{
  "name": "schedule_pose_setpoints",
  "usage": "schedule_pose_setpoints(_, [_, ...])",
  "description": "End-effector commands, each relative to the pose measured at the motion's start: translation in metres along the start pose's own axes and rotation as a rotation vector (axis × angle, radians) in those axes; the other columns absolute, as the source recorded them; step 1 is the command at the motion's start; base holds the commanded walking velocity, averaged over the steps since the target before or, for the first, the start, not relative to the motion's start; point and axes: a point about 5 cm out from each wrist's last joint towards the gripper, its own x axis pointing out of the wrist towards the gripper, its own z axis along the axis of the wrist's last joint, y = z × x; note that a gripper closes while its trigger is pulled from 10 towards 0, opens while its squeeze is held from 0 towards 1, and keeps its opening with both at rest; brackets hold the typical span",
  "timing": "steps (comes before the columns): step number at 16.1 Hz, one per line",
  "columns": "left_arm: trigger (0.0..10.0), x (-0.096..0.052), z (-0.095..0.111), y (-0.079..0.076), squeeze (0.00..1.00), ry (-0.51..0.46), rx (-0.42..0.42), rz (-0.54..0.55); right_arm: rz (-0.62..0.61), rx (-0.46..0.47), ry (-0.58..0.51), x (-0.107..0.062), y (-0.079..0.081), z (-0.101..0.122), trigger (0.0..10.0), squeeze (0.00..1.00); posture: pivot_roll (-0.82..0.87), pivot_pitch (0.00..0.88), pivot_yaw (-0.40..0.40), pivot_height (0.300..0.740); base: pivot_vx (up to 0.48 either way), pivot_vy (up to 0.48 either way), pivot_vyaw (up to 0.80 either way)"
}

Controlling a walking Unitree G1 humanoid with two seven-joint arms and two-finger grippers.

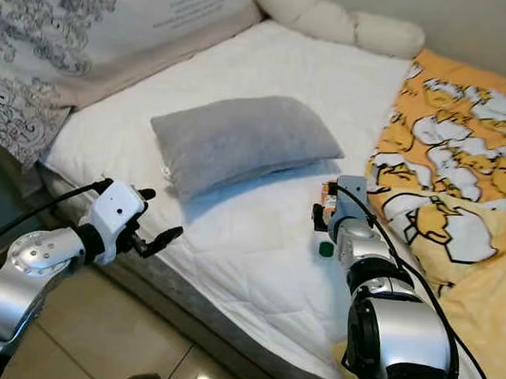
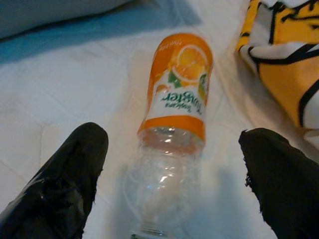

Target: Clean up the room

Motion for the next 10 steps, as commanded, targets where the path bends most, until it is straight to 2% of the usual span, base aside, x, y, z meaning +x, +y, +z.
schedule_pose_setpoints(1, [10.0, -0.009, 0.002, -0.002, 0.00, 0.017, 0.002, -0.014, -0.006, 0.028, -0.009, 0.000, 0.000, 0.002, 10.0, 0.00, 0.26, 0.083, -0.005, 0.740, 0.000, 0.000, 0.00])
schedule_pose_setpoints(3, [10.0, -0.021, 0.001, -0.008, 0.00, 0.047, 0.000, -0.040, -0.027, 0.015, -0.005, 0.000, 0.000, -0.003, 10.0, 0.00, 0.29, 0.130, -0.003, 0.740, 0.000, 0.000, 0.00])
schedule_pose_setpoints(5, [10.0, -0.027, 0.002, -0.010, 0.00, 0.057, -0.002, -0.043, -0.037, 0.015, 0.000, 0.000, -0.001, -0.006, 10.0, 0.00, 0.30, 0.147, 0.000, 0.740, 0.000, 0.000, 0.00])
schedule_pose_setpoints(6, [10.0, -0.035, 0.002, -0.014, 0.00, 0.073, -0.008, -0.047, -0.040, 0.023, 0.013, 0.000, -0.001, -0.013, 10.0, 0.00, 0.32, 0.173, 0.004, 0.740, 0.000, 0.000, 0.00])
schedule_pose_setpoints(10, [10.0, -0.050, 0.005, -0.019, 0.00, 0.096, -0.028, -0.044, -0.033, 0.058, 0.025, 0.000, 0.000, -0.020, 10.0, 0.00, 0.35, 0.187, 0.001, 0.740, 0.000, 0.000, 0.00])
